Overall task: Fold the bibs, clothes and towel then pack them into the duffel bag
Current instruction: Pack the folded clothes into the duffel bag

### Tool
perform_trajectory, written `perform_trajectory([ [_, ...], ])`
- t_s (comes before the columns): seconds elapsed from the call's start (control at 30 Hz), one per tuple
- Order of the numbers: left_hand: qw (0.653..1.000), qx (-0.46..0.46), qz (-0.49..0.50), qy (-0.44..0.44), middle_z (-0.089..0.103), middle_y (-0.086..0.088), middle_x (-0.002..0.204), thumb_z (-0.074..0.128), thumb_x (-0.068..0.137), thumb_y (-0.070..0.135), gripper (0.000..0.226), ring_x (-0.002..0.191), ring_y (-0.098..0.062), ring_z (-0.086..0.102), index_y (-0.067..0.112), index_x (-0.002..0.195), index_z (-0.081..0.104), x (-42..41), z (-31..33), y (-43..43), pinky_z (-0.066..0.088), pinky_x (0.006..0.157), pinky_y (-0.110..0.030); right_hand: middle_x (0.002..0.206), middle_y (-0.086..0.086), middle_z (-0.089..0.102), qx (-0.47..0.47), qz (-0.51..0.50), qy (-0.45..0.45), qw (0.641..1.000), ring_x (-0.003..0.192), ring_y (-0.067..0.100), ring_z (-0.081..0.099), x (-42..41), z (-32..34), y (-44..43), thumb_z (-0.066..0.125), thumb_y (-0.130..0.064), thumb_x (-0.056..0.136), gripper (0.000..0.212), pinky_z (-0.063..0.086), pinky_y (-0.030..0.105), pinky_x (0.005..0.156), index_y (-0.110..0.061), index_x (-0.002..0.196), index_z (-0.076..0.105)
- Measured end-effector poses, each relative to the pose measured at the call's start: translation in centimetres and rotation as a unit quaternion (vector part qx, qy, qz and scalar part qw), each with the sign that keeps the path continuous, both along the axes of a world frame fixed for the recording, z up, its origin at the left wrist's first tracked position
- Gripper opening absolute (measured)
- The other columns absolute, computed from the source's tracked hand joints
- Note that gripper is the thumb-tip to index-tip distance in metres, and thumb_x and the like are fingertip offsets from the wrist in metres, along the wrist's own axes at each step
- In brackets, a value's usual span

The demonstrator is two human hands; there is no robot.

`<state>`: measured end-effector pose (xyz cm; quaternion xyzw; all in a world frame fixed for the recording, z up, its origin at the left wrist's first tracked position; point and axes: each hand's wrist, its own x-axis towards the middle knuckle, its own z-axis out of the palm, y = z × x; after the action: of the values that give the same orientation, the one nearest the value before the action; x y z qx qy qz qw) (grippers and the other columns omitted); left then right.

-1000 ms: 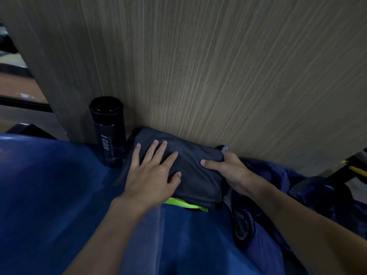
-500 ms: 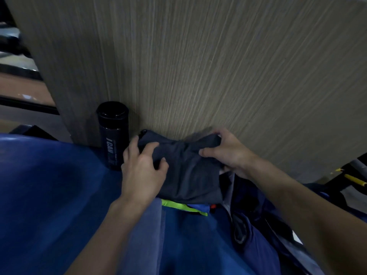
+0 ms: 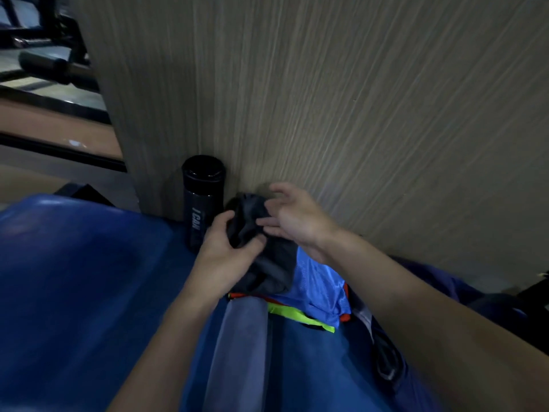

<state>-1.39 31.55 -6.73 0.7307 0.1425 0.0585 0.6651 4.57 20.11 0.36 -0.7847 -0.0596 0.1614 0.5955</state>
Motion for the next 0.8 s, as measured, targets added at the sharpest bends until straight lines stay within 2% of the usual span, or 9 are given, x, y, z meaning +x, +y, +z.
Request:
perform_trajectory([
  [0.07,0.998,0.043,-0.035,0.029,0.059,0.003,0.13,0.07,0.054,0.055,0.094,0.115,-0.012,0.06,0.034,0.14,0.038,-0.1,-0.7,0.3,0.05,0.102,-0.038,0.106,0.002,0.057,-0.018,-0.044,-0.065,0.997,0.1,0.026,0.066,0.2,-0.8,-0.9,0.045,0.005,0.096,0.041,0.052,0.024,0.086,-0.012,0.133,0.046],
  [0.13,0.996,0.056,-0.062,0.041,0.059,0.002,0.13,0.074,0.062,0.044,0.094,0.113,-0.013,0.06,0.034,0.145,0.032,-0.1,-0.9,0.5,0.051,0.102,-0.039,0.097,-0.003,0.059,-0.047,-0.103,-0.12,0.986,0.086,0.011,0.061,0.4,-1.7,-2.1,0.057,0.005,0.088,0.035,0.049,0.014,0.074,-0.015,0.117,0.053],
  [0.23,0.996,0.05,-0.073,0.013,0.063,0.006,0.122,0.073,0.083,0.011,0.078,0.109,-0.007,0.061,0.029,0.147,0.032,-0.3,-0.9,0.7,0.052,0.096,-0.029,0.097,0.0,0.064,0.01,-0.126,-0.038,0.991,0.084,0.007,0.062,0.0,-3.0,-3.0,0.075,-0.003,0.08,0.038,0.054,0.02,0.068,-0.023,0.096,0.047],
  [0.3,0.996,0.05,-0.075,-0.014,0.063,0.009,0.121,0.069,0.084,0.002,0.078,0.107,-0.001,0.061,0.03,0.147,0.032,-0.5,-0.9,0.6,0.051,0.089,-0.019,0.096,-0.004,0.065,0.055,-0.119,0.021,0.991,0.087,0.009,0.065,-0.5,-3.4,-3.1,0.079,-0.007,0.079,0.039,0.057,0.024,0.071,-0.021,0.099,0.049],
  [0.37,0.995,0.048,-0.072,-0.043,0.062,0.012,0.12,0.065,0.085,-0.004,0.079,0.105,0.005,0.061,0.031,0.148,0.032,-0.9,-0.6,0.3,0.049,0.083,-0.01,0.109,-0.001,0.066,0.097,-0.123,0.028,0.987,0.1,0.014,0.066,-0.6,-3.9,-3.2,0.084,-0.011,0.075,0.052,0.058,0.033,0.086,-0.018,0.112,0.048],
  [0.43,0.994,0.043,-0.063,-0.079,0.062,0.013,0.121,0.061,0.085,-0.01,0.079,0.106,0.007,0.06,0.031,0.147,0.034,-1.5,0.1,-0.2,0.049,0.087,-0.009,0.117,0.005,0.067,0.14,-0.134,0.03,0.981,0.104,0.019,0.068,-0.8,-3.6,-3.0,0.088,-0.015,0.07,0.067,0.057,0.041,0.09,-0.012,0.123,0.047],
  [0.53,0.99,0.042,-0.042,-0.131,0.058,0.019,0.128,0.057,0.085,-0.015,0.083,0.114,0.008,0.057,0.036,0.147,0.034,-2.5,1.1,-1.0,0.048,0.096,-0.014,0.115,0.01,0.069,0.205,-0.141,0.032,0.968,0.102,0.022,0.07,-1.5,-2.7,-3.2,0.085,-0.008,0.072,0.062,0.057,0.045,0.089,-0.01,0.123,0.049],
  [0.67,0.986,0.018,-0.021,-0.167,0.053,0.017,0.136,0.064,0.087,-0.004,0.084,0.12,0.009,0.053,0.033,0.152,0.027,-3.7,2.5,-1.9,0.044,0.095,-0.007,0.114,0.017,0.069,0.282,-0.13,0.011,0.95,0.103,0.029,0.069,-3.9,-0.7,-4.4,0.077,0.001,0.078,0.049,0.056,0.047,0.091,-0.003,0.122,0.054],
  [0.8,0.979,0.075,-0.042,-0.187,0.059,0.02,0.122,0.077,0.079,0.045,0.058,0.112,0.006,0.059,0.036,0.132,0.056,-4.8,3.5,-3.1,0.05,0.088,-0.015,0.115,0.018,0.069,0.327,-0.13,0.008,0.936,0.107,0.032,0.067,-7.3,0.2,-7.3,0.07,0.002,0.084,0.043,0.053,0.048,0.095,-0.003,0.124,0.056],
])
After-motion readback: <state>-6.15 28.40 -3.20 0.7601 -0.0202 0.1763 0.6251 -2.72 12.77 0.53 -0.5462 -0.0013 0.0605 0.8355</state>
